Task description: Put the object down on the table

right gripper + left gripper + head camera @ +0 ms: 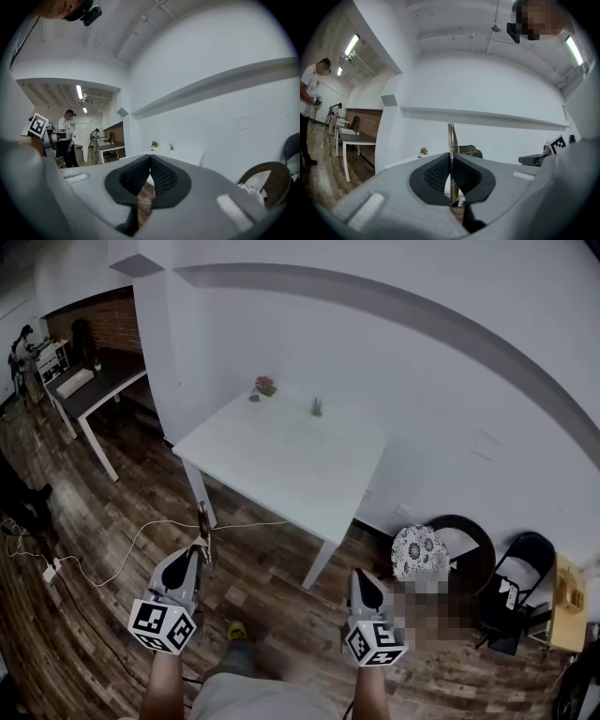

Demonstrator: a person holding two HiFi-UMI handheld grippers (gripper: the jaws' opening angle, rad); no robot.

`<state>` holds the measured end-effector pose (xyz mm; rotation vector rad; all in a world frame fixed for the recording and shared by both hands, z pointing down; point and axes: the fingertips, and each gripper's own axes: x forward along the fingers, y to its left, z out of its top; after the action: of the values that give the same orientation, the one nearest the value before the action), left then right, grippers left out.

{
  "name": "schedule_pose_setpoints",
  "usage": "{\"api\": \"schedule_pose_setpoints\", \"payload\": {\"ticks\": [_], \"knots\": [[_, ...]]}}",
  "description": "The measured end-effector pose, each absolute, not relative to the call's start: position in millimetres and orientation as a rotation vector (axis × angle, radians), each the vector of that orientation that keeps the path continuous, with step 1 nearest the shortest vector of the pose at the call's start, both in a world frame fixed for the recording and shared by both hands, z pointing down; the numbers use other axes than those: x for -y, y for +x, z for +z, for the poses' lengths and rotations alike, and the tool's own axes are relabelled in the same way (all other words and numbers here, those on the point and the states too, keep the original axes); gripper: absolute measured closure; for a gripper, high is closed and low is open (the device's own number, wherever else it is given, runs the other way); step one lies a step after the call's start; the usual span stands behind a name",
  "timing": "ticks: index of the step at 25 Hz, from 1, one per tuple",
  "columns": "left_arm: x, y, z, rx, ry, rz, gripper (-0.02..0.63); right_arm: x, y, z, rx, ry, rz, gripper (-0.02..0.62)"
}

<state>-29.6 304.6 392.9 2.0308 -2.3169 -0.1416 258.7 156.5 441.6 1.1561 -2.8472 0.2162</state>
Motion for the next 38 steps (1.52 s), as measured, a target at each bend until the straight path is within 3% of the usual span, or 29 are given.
{"api": "schedule_pose_setpoints", "payload": {"ticks": [22,38], "knots": [[-186.8,-195.9,387.3,2.191,2.113,-0.199,0.597,-66.4,97.9,426.5,2.787,1.280,0.203,0.594],[-130.1,-224.1,401.8,2.116,2.156,-0.188,0.597,-26.1,72.1,436.8,2.762,1.335,0.224,0.594]]}}
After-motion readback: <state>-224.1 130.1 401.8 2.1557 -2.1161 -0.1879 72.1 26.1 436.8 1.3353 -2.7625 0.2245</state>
